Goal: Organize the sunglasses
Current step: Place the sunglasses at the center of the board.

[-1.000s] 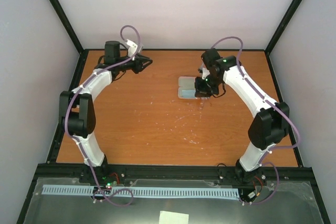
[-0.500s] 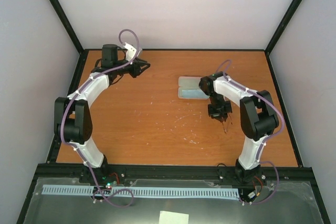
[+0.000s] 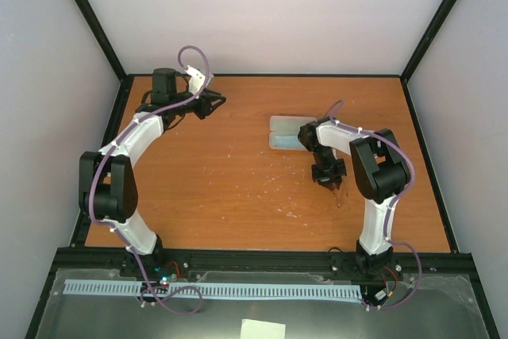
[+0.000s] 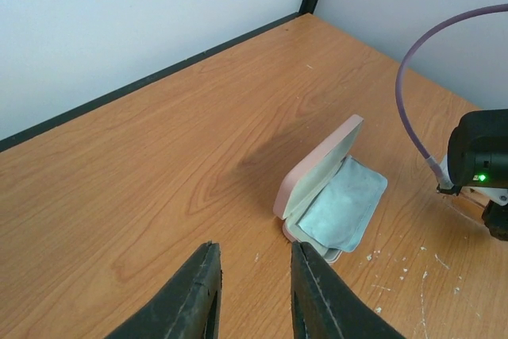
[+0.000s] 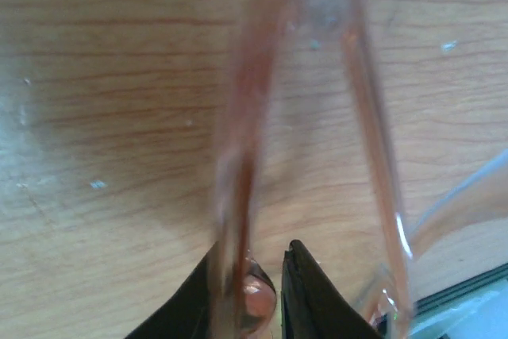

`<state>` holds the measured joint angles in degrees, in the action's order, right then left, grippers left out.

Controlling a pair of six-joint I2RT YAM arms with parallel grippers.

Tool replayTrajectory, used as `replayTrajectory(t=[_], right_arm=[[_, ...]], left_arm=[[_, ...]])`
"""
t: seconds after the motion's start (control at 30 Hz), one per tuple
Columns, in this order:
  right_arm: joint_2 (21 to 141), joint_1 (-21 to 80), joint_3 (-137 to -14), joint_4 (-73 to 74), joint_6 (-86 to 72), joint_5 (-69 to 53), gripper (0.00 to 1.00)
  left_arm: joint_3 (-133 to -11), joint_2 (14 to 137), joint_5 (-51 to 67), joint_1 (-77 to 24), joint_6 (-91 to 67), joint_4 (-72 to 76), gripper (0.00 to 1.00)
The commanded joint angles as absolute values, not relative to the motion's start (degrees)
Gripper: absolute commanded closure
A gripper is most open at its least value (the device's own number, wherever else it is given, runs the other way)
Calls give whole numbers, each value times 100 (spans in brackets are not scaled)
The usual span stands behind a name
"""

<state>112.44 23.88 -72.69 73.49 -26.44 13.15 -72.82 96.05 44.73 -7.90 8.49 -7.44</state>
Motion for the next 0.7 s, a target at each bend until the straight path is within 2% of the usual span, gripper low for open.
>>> replayTrajectory(t=[0.0,0.1,0.3,0.47,0.53,0.67], right_arm=[[11333,2423,-7151,6963,-2569,1072,77],[11176,2417,-7207,6989,-2558,1011,70],[10901,2419,-7498,7227,-2603,860,68],[10494,2449,-8067,7715,-2731,687,63],[10289,2447,-8300,7873,-2793,631,58],[10075,2354,-8280,7983,-2814,577,38]], left_arm=[[-7258,9453,4447,-800,936,-765,73],[-7251,9468,4464,-800,932,-748,73],[-7268,9535,4513,-800,932,-734,73],[-7277,9578,4509,-804,931,-735,73],[-7287,9589,4517,-804,932,-730,73],[-7329,9623,4515,-800,929,-729,73]])
